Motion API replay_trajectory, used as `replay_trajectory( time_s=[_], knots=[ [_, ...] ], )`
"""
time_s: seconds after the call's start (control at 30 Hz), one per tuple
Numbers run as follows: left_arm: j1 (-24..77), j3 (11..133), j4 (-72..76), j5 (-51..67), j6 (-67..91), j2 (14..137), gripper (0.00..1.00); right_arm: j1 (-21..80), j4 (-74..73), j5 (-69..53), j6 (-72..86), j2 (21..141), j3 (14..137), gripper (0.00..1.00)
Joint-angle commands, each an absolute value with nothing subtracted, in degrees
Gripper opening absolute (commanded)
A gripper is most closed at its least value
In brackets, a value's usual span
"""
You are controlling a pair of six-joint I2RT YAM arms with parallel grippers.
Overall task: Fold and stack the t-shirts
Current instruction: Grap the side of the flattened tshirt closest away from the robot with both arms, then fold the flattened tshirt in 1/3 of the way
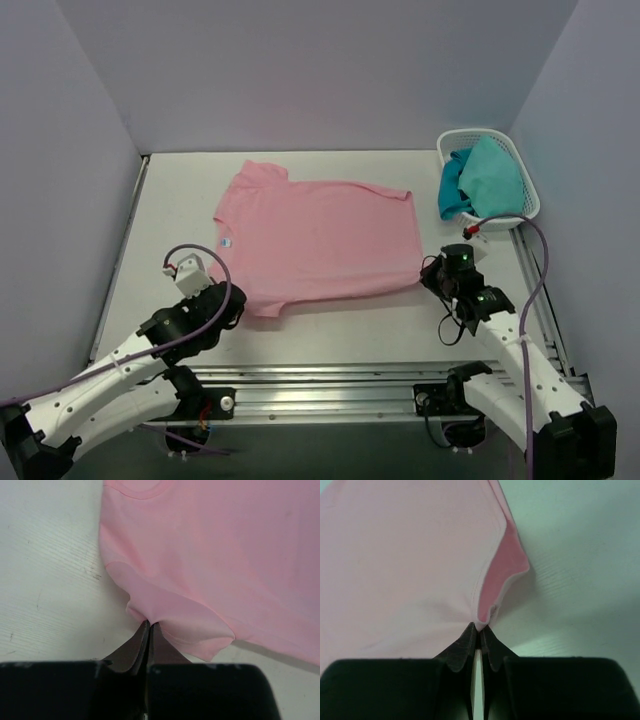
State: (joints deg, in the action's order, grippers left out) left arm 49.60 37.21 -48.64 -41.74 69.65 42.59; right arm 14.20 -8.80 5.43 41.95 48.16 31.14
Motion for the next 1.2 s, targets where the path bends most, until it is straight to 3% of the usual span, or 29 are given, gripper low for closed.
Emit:
replay_trajectory(
  time_s=[0.0,0.1,0.3,0.57,0.83,1.17],
  knots=[
    [48.78,42.0,-48.43,-45.26,66.63,46.66,0.02,13.89,-7.83,7.91,41.75,54.74,32.6,0.0],
    [45.98,45.26,-43.63,-45.27,61.38,51.32,0.02,13.89,-4.05,8.0,41.66,61.16,34.1,0.0],
    [34.91,46.05,-29.3,-34.2,51.69,59.49,0.02,13.71,-0.53,8.97,41.66,72.59,39.72,0.0],
    [27.07,48.42,-18.56,-26.28,48.52,73.54,0.02,13.62,-2.02,10.19,41.66,84.36,48.59,0.0],
    [24.88,56.15,-14.5,-24.7,44.21,84.89,0.02,13.54,-2.73,12.66,42.27,94.12,56.16,0.0],
    [21.01,58.98,-14.59,-25.58,41.93,88.15,0.02,13.27,-4.31,15.55,42.45,100.19,61.17,0.0]
  ],
)
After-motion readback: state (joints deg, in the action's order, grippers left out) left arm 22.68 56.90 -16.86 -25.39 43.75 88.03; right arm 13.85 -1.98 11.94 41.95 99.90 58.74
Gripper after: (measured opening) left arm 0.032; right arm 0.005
